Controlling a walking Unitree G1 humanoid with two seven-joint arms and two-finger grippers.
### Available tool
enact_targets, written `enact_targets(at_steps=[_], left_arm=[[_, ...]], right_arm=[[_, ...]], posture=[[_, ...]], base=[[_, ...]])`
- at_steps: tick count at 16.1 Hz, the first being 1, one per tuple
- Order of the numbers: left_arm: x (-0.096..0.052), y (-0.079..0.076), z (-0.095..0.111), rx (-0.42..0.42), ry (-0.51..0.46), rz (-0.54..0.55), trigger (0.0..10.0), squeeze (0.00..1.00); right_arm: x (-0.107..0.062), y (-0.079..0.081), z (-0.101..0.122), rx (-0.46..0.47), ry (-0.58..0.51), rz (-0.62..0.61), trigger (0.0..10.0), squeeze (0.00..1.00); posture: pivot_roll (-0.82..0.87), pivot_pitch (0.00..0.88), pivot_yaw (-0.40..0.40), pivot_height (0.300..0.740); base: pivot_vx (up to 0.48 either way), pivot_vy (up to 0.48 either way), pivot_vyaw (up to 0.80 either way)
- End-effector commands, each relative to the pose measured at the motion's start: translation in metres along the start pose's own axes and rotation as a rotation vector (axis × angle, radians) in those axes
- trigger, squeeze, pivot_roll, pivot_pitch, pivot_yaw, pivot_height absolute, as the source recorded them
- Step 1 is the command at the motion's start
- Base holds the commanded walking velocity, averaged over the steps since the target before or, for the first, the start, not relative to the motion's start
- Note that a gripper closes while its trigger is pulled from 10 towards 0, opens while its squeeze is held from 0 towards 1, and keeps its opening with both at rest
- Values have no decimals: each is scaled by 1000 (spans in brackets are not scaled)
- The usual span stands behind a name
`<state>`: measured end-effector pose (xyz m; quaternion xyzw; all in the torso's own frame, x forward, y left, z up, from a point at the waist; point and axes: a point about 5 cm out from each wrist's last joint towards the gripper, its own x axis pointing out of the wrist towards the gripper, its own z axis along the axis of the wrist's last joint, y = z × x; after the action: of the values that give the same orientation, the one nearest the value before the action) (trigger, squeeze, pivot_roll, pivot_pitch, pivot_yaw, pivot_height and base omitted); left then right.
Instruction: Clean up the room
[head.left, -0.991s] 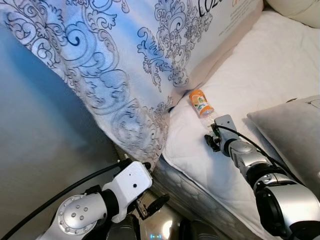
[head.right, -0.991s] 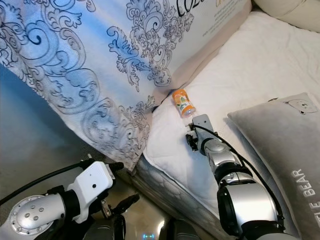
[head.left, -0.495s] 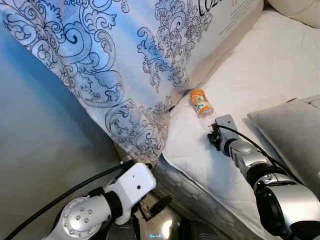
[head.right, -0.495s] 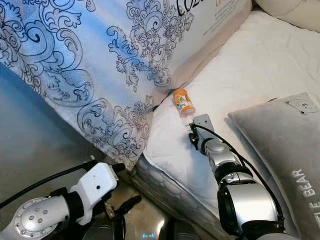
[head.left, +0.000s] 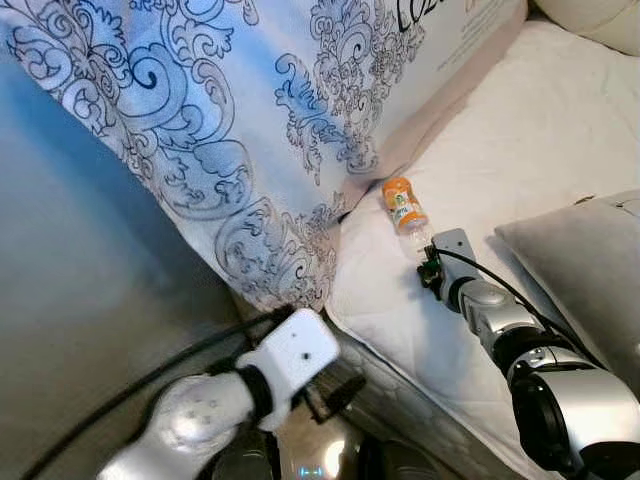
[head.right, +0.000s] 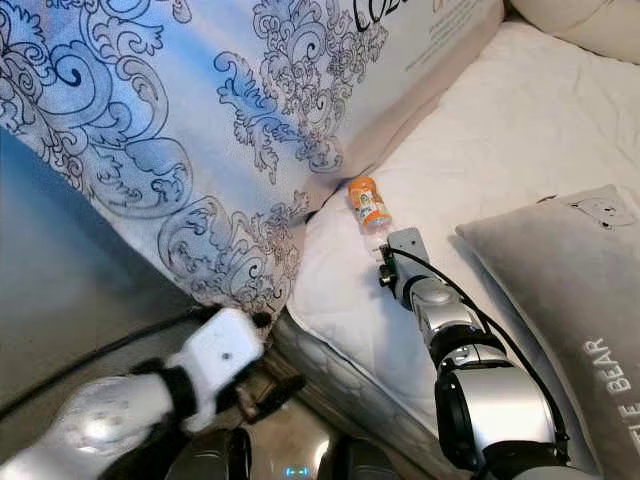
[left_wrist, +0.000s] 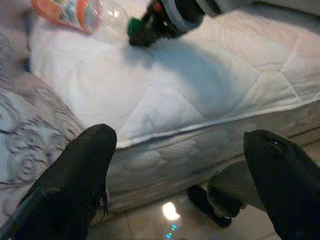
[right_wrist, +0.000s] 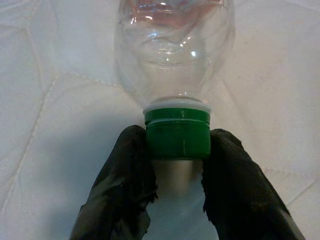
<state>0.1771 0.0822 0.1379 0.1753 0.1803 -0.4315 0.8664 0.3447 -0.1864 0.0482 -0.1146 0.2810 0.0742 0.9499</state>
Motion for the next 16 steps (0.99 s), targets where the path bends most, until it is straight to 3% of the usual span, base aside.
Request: enact_targets(at_steps=[1,6,8,10,13,14,16], left_arm=[[7,-2,-6,4,13,10,10000,0],[25,-8,-25,-114,6,118,10000,0],[45,-19,-30,-174,6,184,10000,0],[64,-27,-33,-226,1,220,10000,0],[95,-24,-28,-191,3,388,10000,0],[81,-2,-37,-207,-3,446,10000,0],[14,62,-73,-226,-15,559,10000,0]], right_arm=[[-1,-3,1,26,-28,-7,0,0],[-6,-12,9,153,-195,14,0,0],[-13,-17,2,212,-277,12,0,0],[-22,-8,-8,220,-334,34,0,0],[-47,9,-23,269,-388,9,0,0],[-53,11,-25,292,-389,-19,0,0],[-63,13,-27,314,-391,-52,0,0]], posture=[[212,124,-37,740],[161,0,-54,740],[133,0,-48,740],[107,0,-34,740],[68,0,7,740],[35,0,30,740],[14,0,41,740]], base=[[0,0,0],[0,0,0],[0,0,0],[0,0,0],[0,0,0],[0,0,0],[0,0,0]])
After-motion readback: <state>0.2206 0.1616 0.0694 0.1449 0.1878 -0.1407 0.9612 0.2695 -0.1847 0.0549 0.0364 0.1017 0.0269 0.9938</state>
